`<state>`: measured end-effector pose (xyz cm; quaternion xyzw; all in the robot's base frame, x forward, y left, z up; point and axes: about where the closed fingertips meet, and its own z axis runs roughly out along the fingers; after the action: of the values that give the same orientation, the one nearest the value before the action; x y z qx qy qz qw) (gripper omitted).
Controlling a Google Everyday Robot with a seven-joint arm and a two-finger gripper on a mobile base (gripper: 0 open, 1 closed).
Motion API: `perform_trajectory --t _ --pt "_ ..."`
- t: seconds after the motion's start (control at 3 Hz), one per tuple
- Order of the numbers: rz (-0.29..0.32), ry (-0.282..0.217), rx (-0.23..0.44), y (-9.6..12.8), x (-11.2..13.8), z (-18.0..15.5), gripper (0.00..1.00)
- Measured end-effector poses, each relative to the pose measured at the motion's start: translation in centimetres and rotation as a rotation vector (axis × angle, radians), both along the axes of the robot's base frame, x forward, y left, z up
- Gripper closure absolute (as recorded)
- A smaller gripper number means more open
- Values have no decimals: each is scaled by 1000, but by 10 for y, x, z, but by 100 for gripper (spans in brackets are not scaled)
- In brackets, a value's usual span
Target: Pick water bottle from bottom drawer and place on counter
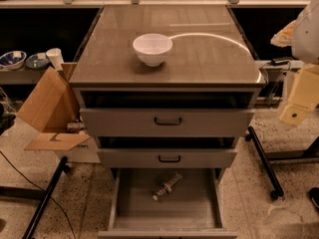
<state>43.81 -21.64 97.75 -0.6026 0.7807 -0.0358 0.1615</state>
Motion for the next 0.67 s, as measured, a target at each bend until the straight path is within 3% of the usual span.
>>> perform_trajectory --t 0.67 --pt "30 -16 4 24 6 -16 0"
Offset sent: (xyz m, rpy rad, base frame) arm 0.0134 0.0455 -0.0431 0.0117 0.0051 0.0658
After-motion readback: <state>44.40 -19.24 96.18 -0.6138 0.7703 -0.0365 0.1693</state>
